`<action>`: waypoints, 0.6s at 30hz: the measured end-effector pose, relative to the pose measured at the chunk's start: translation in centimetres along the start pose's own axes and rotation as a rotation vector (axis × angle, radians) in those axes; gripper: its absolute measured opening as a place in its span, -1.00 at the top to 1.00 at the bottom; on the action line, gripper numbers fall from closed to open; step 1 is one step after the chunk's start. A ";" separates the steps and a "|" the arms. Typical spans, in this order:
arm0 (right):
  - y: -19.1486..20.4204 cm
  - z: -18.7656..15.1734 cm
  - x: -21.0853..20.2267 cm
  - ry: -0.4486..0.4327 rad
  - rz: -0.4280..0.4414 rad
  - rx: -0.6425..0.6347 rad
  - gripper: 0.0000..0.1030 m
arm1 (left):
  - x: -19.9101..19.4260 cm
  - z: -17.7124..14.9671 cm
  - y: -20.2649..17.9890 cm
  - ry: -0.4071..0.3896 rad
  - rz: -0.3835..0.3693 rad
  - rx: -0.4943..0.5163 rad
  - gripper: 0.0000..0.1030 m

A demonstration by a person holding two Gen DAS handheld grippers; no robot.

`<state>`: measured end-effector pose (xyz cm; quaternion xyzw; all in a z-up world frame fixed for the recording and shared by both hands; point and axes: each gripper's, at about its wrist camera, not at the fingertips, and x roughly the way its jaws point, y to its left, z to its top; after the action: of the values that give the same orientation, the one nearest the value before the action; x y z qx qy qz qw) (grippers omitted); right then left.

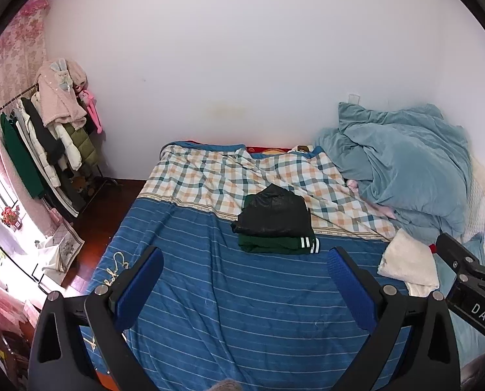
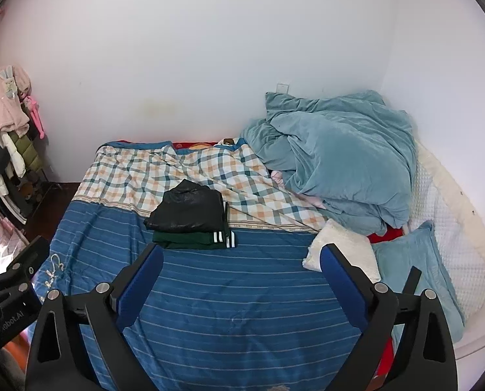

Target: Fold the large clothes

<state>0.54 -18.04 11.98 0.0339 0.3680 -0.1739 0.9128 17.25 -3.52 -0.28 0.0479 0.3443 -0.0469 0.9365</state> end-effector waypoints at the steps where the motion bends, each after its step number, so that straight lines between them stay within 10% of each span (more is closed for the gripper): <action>1: -0.1 -0.1 -0.2 0.000 0.002 0.005 -0.92 | 0.0 0.0 0.0 0.000 0.001 0.000 -1.00; 18: -0.7 0.2 0.4 -0.005 0.023 0.001 -0.93 | -0.1 -0.1 0.2 -0.004 0.002 0.011 -1.00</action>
<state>0.72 -18.83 11.90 0.0381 0.3651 -0.1636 0.9157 17.13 -3.35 -0.23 0.0532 0.3421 -0.0480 0.9369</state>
